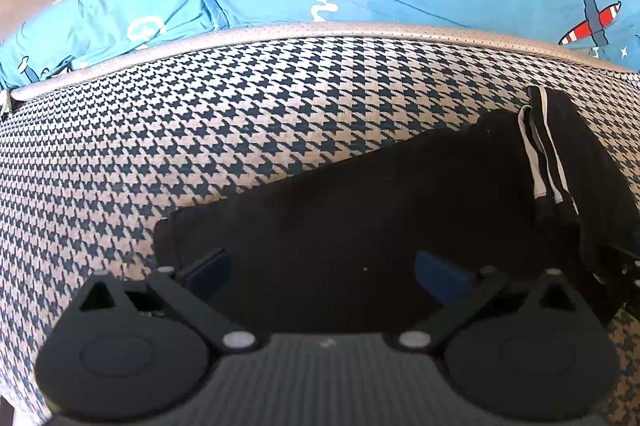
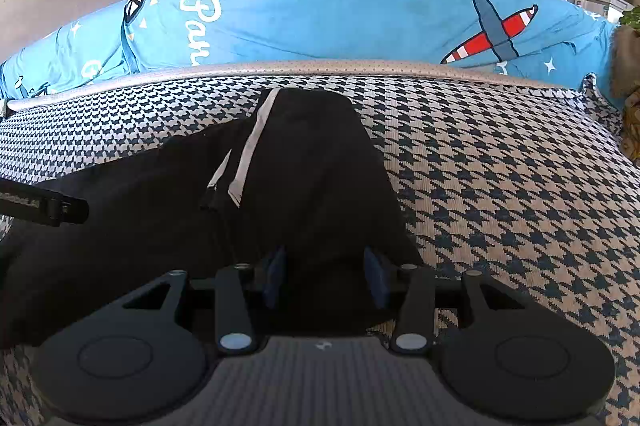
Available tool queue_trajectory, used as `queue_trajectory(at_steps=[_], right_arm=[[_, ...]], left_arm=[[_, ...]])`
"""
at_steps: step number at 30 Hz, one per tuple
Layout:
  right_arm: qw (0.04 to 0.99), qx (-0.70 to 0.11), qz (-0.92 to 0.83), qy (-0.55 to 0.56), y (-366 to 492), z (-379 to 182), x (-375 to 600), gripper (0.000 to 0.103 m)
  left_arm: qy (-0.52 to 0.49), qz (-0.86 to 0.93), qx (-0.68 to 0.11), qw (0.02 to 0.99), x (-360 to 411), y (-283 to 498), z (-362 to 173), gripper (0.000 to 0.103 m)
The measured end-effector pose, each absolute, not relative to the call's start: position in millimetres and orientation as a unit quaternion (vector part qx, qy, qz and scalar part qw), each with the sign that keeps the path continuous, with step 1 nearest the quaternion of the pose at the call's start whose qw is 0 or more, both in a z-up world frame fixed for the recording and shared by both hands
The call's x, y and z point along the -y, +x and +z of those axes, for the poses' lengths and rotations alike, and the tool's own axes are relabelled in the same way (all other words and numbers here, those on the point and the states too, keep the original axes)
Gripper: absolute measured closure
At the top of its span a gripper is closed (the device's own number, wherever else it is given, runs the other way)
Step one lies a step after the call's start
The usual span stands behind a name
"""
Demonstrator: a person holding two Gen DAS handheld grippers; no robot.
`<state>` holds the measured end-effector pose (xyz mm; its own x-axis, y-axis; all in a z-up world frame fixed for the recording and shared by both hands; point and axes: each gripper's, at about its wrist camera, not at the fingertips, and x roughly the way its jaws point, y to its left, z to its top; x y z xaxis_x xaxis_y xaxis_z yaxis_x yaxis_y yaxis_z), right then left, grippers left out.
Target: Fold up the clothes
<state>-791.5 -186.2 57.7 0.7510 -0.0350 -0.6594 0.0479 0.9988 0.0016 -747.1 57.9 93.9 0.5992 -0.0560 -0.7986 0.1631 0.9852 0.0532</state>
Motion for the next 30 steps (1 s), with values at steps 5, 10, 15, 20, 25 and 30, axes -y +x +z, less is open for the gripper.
queue_trajectory(at_steps=[5, 10, 15, 20, 25, 30], right_arm=[[0.932, -0.361, -0.03, 0.004, -791, 60, 183, 0.059], [0.934, -0.354, -0.049, 0.026, -801, 72, 180, 0.059], [0.943, -0.333, 0.009, 0.018, -815, 85, 158, 0.059], [0.939, -0.33, 0.091, -0.009, -825, 86, 122, 0.059], [0.926, -0.336, 0.169, -0.042, -833, 81, 82, 0.059], [0.913, -0.336, 0.224, -0.064, -839, 74, 53, 0.059]], left_arm=[[0.059, -0.068, -0.431, 0.898, -67, -746, 104, 0.0], [0.067, -0.077, -0.417, 0.903, -75, -754, 115, 0.0], [0.082, -0.079, -0.405, 0.907, -86, -758, 114, 0.0], [0.093, -0.067, -0.405, 0.907, -95, -760, 108, 0.0], [0.089, -0.05, -0.407, 0.907, -103, -757, 108, 0.0], [0.088, -0.035, -0.422, 0.901, -114, -745, 106, 0.0]])
